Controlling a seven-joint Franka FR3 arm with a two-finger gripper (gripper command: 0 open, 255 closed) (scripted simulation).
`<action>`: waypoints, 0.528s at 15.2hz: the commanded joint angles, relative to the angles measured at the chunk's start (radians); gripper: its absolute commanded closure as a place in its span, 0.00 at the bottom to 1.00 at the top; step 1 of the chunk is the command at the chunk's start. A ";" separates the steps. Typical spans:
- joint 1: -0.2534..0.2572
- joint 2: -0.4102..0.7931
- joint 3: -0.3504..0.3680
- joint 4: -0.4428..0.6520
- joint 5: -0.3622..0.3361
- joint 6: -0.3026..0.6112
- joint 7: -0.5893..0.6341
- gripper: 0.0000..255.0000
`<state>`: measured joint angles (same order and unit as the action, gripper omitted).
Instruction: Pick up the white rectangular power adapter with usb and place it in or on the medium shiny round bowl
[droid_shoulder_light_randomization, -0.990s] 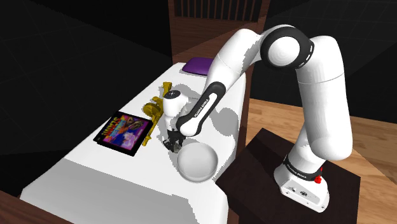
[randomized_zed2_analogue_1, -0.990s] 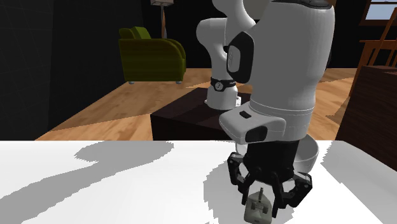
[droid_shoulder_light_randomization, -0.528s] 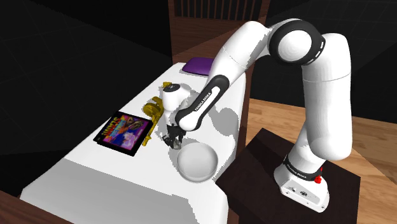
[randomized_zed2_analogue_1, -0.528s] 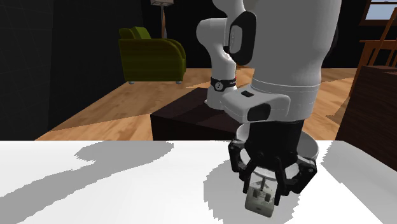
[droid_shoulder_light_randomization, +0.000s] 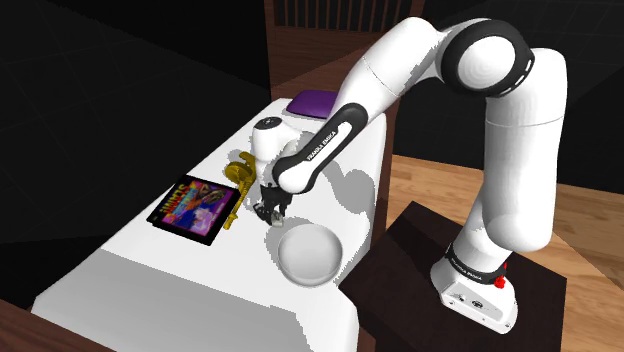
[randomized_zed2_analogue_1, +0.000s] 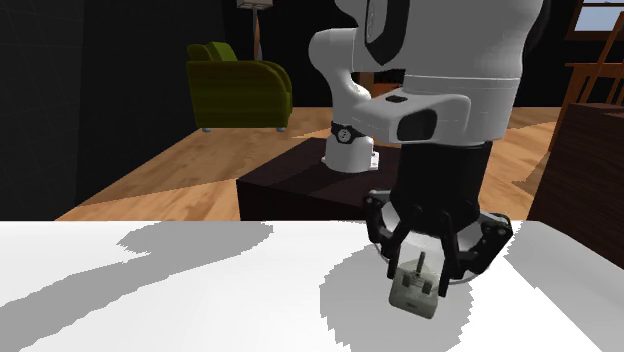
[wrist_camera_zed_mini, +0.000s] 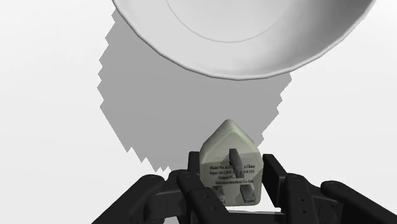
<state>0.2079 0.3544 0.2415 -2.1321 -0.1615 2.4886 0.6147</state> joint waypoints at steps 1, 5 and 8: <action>-0.006 -0.023 0.005 0.001 0.011 -0.023 -0.010 1.00; -0.012 -0.063 0.014 0.007 0.029 -0.068 -0.023 1.00; -0.016 -0.091 0.019 0.014 0.042 -0.102 -0.032 1.00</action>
<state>0.1928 0.2745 0.2582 -2.1183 -0.1246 2.3980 0.5848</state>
